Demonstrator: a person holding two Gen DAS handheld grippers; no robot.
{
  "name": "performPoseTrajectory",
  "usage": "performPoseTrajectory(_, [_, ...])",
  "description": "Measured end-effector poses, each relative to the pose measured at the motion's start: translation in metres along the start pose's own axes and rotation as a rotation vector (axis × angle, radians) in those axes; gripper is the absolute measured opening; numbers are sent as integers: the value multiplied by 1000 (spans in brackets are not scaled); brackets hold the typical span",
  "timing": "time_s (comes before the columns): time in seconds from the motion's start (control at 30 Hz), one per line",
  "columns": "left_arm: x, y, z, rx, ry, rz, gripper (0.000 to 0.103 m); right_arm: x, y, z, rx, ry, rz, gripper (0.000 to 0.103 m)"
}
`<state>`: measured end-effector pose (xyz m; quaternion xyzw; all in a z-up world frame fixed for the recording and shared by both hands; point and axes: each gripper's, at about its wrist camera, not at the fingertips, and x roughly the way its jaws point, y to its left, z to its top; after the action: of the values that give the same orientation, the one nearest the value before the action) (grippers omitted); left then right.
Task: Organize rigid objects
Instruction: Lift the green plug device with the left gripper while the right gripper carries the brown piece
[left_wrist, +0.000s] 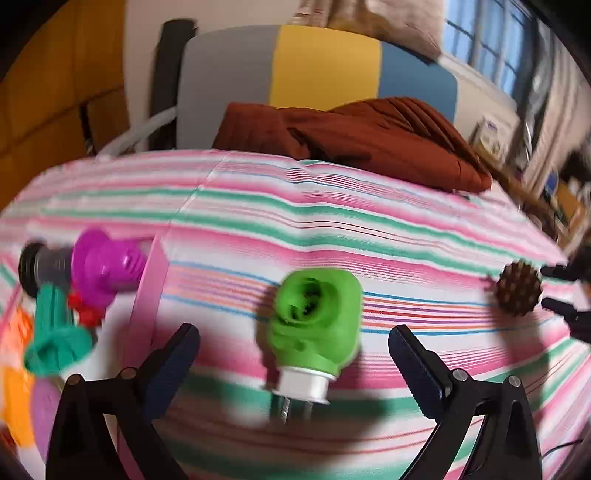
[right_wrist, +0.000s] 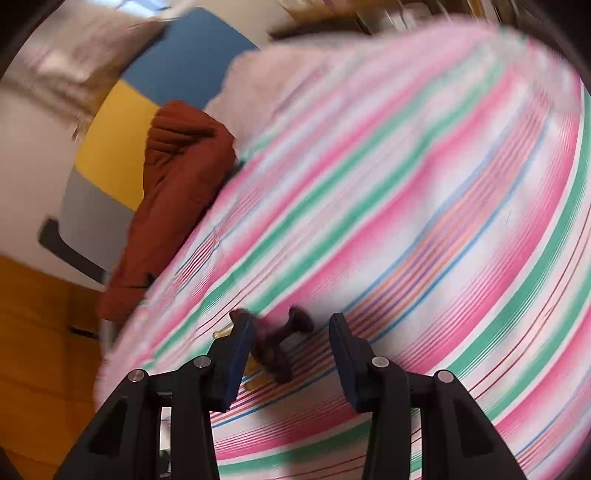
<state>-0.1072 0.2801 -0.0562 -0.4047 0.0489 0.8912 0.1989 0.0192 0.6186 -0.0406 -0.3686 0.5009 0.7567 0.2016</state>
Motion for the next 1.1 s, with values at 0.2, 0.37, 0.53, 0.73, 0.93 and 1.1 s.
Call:
performPoseTrajectory(0.2, [15,-8,5,101,16,-50,98,23,6,2,23,77,138,44])
performPoseTrajectory(0.37, [16,-13,-3,95,12,-76,72,41,12,4,7,113,200,49])
performPoseTrajectory(0.53, [13,-7,-6,61,-1,-65,54,45,22,3,-73,89,189,45])
performPoseTrajectory(0.73, [7,-9,-12,78,-15,-56,53,34,81,-26,-488,43,-22,45])
performPoseTrajectory(0.93, [8,-11,-13,89,-20,-48,53,34,120,-100,-956,59,-246,48])
performPoseTrajectory(1.1, [9,-8,-13,81,-19,-53,53,14,95,-93,-797,171,-104,49])
